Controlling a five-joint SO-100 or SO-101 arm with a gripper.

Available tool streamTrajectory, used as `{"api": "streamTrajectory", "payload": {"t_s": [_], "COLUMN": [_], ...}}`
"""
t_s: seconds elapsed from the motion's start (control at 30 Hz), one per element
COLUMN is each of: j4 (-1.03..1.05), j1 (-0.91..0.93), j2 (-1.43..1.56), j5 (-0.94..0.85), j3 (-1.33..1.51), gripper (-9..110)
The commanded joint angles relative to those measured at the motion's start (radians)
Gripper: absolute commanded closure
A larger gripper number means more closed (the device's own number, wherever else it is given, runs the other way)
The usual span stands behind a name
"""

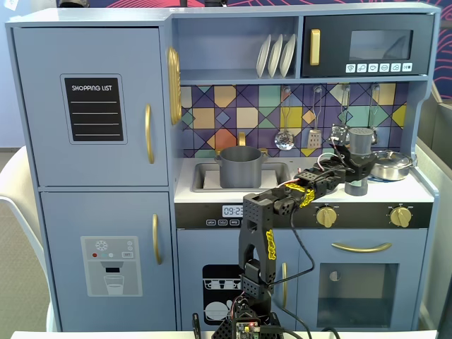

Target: Put salt in the gray recipient

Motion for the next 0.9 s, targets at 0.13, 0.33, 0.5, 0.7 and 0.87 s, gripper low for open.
{"api": "streamTrajectory", "payload": {"t_s": [0.13,0.33,0.5,0.7,0.87], "j4": [0.018,0.143,0.353,0.661,0.808], "j1": [-0.034,-0.055,-0.164,-0.41,-0.637], "j2": [0.021,0.192,0.42,0.601,0.66], "j5": [0.014,0.178,0.474,0.951,1.356], "j3": [-0.11,-0.095,-0.107,-0.181,-0.199], "gripper": [101,101,101,101,101]}}
